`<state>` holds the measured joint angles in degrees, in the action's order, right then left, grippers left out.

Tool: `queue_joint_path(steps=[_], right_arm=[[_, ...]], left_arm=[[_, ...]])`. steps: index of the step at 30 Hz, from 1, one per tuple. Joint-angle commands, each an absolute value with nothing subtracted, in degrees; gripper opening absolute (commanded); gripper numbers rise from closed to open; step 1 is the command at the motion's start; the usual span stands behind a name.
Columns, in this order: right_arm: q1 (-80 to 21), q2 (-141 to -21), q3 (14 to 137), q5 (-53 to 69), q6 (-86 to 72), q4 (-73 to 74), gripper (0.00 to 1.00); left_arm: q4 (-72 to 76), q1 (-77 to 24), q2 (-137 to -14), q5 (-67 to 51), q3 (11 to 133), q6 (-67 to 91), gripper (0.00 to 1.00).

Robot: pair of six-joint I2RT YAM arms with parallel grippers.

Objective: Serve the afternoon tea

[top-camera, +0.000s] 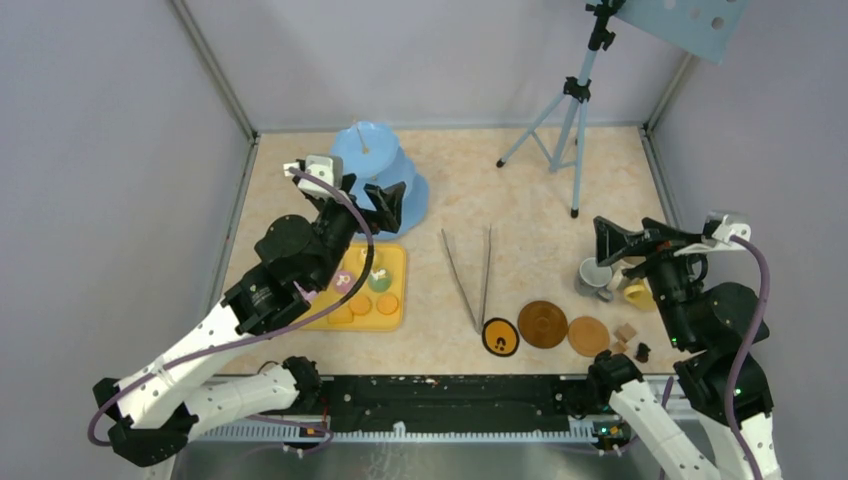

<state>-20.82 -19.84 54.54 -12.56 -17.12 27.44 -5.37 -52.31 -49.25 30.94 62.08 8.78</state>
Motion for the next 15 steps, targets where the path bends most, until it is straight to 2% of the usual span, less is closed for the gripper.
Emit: queue_joint_path(steps=[1, 5, 10, 13, 15], right_arm=[[-20.6, -19.2, 56.0, -14.2, -18.0, 27.1, 0.99], [-20.6, -18.9, 55.4, -13.7, -17.9, 25.8, 0.99], [-20.5, -15.4, 51.4, -10.0, -17.8, 21.3, 0.99], [-20.6, -13.5, 48.8, -9.2, -18.4, 19.2, 0.99], [-20.6, -13.7, 48.4, -8.8, -18.7, 18.9, 0.99]], left_arm=[[-9.6, -52.3, -49.2, 27.2, 61.3, 10.7, 0.99], [-16.4, -52.3, -50.1, 25.4, 58.1, 20.2, 0.99], [-45.7, -52.3, -58.3, 38.8, 63.7, 46.5, 0.99], [-49.9, -52.3, -63.2, 33.3, 65.4, 47.9, 0.99], [-45.5, -53.7, -64.8, 26.0, 64.2, 45.9, 0.99]])
